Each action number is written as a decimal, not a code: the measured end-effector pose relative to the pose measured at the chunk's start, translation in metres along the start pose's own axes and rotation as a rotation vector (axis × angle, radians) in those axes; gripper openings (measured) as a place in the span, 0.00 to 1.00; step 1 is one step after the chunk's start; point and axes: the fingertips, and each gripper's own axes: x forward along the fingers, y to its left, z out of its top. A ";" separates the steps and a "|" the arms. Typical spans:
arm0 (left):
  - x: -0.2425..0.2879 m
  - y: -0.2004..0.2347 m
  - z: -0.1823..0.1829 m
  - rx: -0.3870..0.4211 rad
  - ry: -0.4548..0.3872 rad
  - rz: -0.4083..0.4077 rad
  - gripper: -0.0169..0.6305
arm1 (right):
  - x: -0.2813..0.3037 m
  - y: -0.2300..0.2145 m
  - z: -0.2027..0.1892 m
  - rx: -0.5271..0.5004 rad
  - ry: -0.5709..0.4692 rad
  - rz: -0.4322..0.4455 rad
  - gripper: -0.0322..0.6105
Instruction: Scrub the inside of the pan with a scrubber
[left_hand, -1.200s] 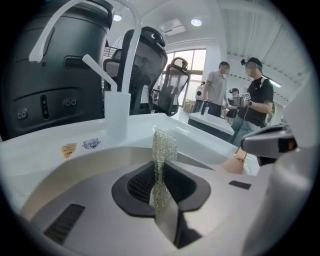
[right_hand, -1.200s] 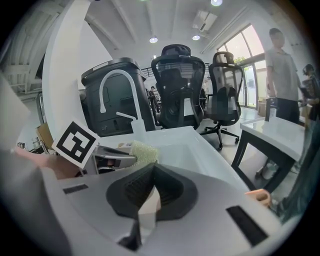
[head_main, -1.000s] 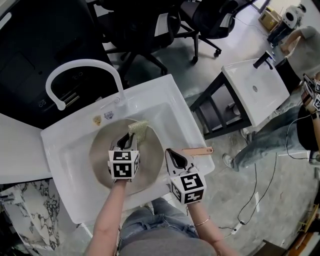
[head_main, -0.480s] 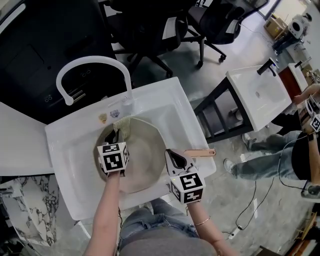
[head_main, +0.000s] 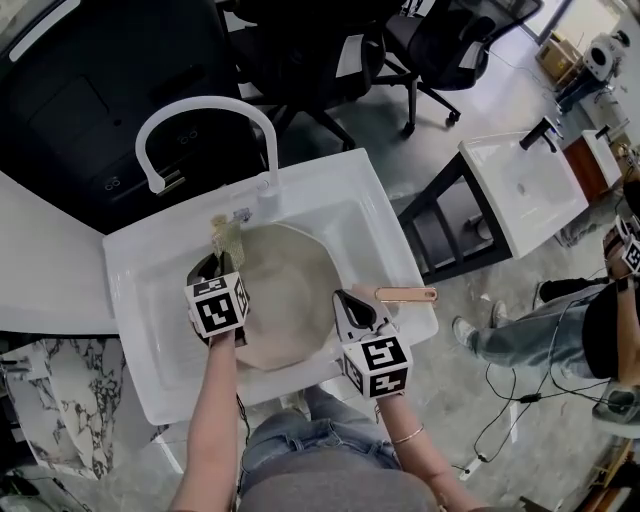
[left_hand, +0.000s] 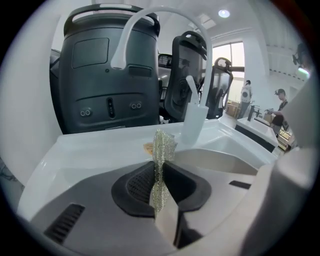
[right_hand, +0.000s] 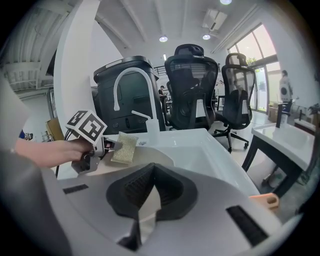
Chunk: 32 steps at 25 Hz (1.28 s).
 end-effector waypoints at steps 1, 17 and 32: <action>-0.006 0.005 0.002 -0.005 -0.012 0.009 0.13 | -0.001 0.002 0.000 -0.002 -0.002 0.001 0.06; -0.070 -0.093 -0.011 -0.001 0.016 -0.431 0.13 | -0.040 -0.010 -0.011 0.037 -0.039 -0.093 0.07; -0.048 -0.188 -0.047 0.139 0.251 -0.649 0.12 | -0.042 -0.039 -0.018 0.080 -0.032 -0.115 0.07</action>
